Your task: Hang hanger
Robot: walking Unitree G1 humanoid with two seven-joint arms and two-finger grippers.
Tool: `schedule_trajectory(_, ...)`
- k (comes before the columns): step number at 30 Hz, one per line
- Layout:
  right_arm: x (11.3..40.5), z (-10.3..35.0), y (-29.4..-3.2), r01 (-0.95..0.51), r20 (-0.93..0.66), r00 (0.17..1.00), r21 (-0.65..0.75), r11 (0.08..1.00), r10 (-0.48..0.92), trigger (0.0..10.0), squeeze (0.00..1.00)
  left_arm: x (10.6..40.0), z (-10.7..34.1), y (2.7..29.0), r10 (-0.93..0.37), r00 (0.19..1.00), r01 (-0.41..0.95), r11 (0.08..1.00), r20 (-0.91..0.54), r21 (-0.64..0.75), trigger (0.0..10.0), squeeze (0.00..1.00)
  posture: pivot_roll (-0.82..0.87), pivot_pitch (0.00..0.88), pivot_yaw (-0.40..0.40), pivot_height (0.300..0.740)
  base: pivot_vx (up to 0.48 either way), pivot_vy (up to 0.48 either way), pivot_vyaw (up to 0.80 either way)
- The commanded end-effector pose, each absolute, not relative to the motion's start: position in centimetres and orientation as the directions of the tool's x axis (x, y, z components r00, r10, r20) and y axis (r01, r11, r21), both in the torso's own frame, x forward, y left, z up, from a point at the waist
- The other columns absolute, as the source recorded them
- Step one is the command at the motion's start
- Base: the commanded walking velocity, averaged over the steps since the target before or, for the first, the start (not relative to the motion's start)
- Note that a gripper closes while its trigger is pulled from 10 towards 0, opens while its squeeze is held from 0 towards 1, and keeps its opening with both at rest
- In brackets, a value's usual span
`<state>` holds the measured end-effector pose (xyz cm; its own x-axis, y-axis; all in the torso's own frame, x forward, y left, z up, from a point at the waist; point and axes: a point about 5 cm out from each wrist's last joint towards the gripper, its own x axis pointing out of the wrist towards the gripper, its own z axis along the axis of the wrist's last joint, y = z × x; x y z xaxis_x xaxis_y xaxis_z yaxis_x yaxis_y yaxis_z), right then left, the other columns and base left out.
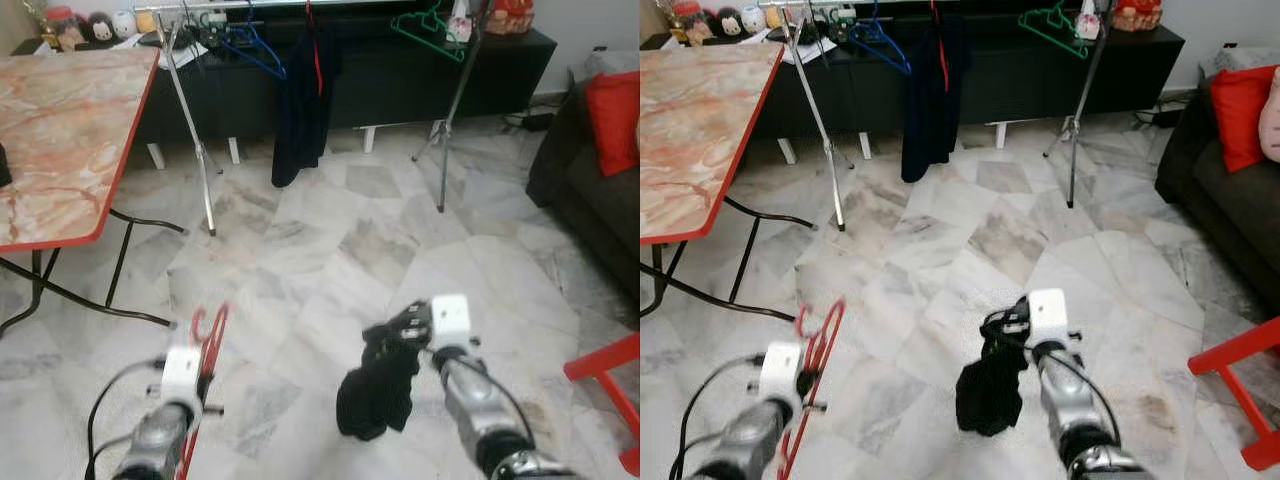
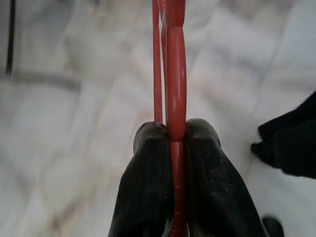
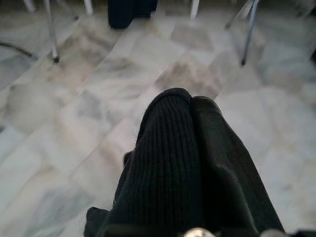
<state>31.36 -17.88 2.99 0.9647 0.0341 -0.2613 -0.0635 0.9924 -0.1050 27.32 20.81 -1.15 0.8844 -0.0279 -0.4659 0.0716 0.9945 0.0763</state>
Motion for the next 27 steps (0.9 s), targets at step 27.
schedule_trajectory(27, 34.4, 5.5, -16.3, -0.418, -0.436, 0.871, -0.413, 0.809, 0.227, 10.0, 0.00, 28.2, 5.1, 16.9, -0.740, 0.210, 0.933, 0.348, -0.639, -0.097, 10.0, 0.00, -0.08, 0.026, -0.027, 0.740, 0.000, 0.000, 0.00)
